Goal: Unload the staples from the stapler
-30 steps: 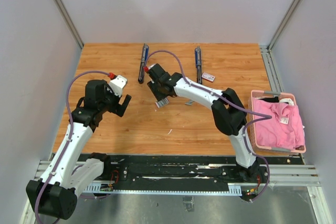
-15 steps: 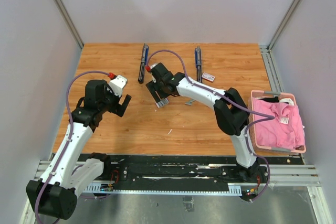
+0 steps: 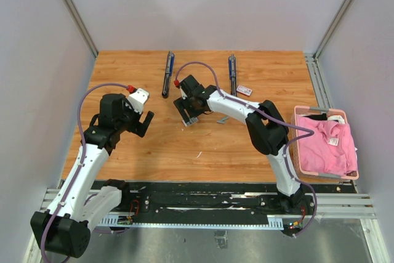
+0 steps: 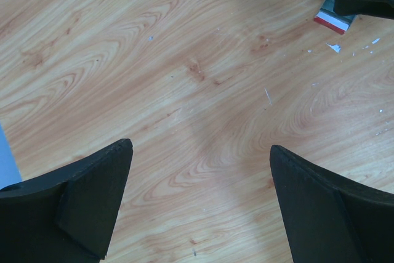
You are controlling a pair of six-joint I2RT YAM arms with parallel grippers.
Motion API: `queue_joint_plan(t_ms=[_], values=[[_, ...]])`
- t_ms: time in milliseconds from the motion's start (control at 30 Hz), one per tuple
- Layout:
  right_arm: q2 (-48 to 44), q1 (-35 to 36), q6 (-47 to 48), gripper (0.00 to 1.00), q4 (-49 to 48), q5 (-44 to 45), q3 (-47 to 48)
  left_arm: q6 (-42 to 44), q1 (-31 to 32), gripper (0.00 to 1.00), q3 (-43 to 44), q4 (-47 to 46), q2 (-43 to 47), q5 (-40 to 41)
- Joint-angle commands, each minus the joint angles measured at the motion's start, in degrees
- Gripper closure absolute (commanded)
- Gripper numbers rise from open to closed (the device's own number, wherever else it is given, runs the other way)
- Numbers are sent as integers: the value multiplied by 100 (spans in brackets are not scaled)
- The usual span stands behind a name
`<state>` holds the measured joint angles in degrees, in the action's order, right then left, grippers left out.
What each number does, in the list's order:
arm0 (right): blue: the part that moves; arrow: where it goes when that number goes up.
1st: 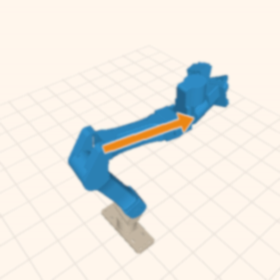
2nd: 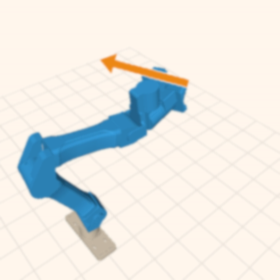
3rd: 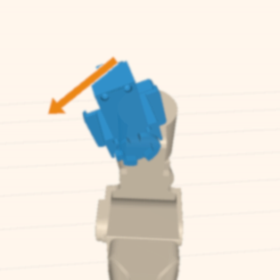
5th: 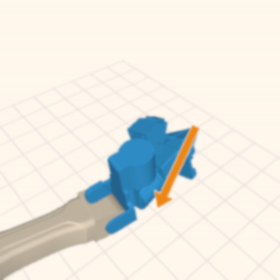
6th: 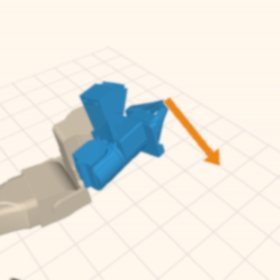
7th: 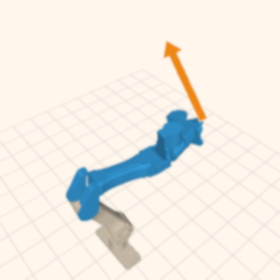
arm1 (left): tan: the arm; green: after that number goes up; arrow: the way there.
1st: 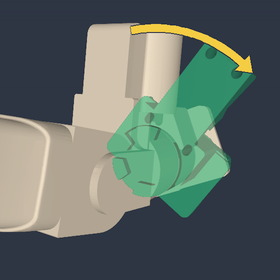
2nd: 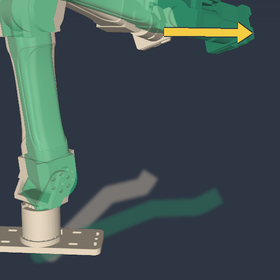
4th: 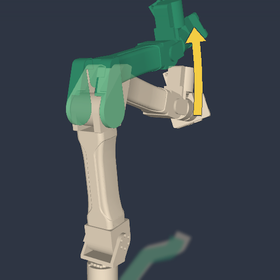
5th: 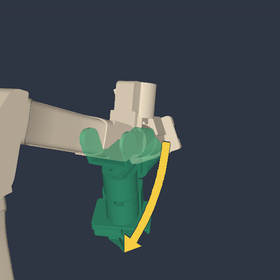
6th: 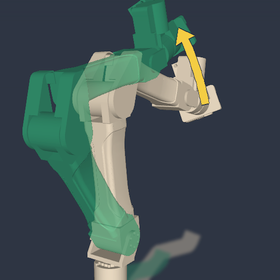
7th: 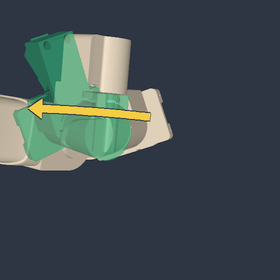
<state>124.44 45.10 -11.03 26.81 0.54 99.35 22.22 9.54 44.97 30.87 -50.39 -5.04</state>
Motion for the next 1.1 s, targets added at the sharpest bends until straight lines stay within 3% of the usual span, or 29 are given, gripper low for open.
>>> queue_joint_plan(t_ms=[0, 533, 1067], values=[[131, -44, -100, 25, 10, -131, -14, 46, -22, 2, -34, -134, 47, -46], [206, -49, -89, 33, 24, -54, -25, 54, -22, 2, -34, -134, 56, -50], [239, -58, -101, 32, 44, -54, -11, 55, -22, 2, -40, -132, 65, -41]])
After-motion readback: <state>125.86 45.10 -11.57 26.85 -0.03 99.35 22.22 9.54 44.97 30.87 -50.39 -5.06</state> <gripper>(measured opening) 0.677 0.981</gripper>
